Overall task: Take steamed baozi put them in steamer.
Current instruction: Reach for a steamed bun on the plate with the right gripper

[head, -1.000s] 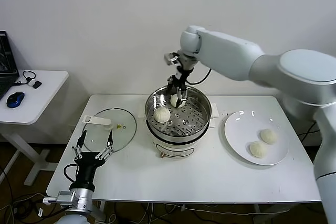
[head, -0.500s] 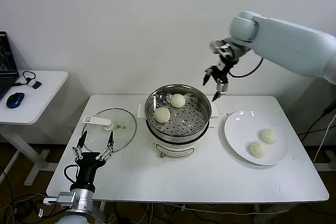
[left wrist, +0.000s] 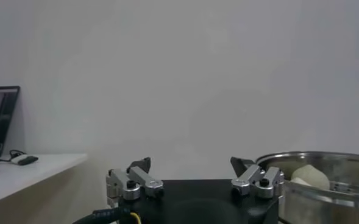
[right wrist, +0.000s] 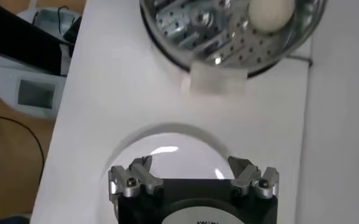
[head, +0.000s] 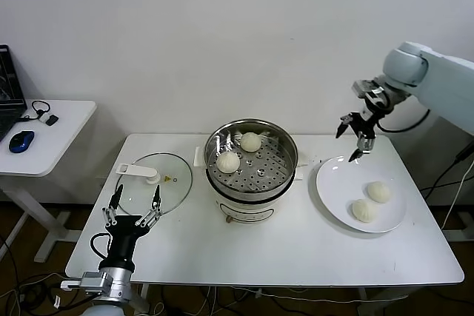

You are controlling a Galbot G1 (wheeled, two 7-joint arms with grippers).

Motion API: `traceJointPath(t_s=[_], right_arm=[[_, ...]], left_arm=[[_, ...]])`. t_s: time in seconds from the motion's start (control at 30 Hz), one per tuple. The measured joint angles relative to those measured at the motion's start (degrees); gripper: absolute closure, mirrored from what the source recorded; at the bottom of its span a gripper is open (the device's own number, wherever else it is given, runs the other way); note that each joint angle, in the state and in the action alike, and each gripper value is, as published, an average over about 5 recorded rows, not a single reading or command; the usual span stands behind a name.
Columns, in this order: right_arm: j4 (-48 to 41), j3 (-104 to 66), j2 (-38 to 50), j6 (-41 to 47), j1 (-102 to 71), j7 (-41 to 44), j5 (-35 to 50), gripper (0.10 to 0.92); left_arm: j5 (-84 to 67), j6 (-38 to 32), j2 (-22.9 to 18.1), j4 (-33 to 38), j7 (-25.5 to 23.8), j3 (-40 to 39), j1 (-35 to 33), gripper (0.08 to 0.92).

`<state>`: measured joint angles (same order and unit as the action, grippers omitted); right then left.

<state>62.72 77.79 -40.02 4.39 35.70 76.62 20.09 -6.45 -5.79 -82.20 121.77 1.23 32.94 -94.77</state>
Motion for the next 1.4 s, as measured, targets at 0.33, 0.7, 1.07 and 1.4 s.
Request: traceJointPath(t_s=[0.33, 0.7, 1.07, 1.4], right_arm=[[-1.4, -7.21, 3.16, -2.06, -10.11, -0.1, -8.26, 0.203], [-3.67, -14.34, 3.6, -4.95, -20.31, -0.46, -15.7, 0.203], [-5.97, -18.29, 2.15, -6.92, -26.56, -1.55, -19.94, 0.203], [-7.93, -20.78, 0.01, -8.29, -30.07, -2.41, -22.55, 0.203]], left_arm=[[-0.04, 0.13, -0.04, 0.3, 0.08, 0.36, -0.13, 0.177], [0.08, 0.22, -0.35, 0.01, 0.11, 0.38, -0.31, 0.177], [0.11, 0.21, -0.4, -0.34, 0.1, 0.4, -0.67, 0.177], [0.05, 0.2, -0.42, -0.55, 0.1, 0.43, -0.68, 0.177]])
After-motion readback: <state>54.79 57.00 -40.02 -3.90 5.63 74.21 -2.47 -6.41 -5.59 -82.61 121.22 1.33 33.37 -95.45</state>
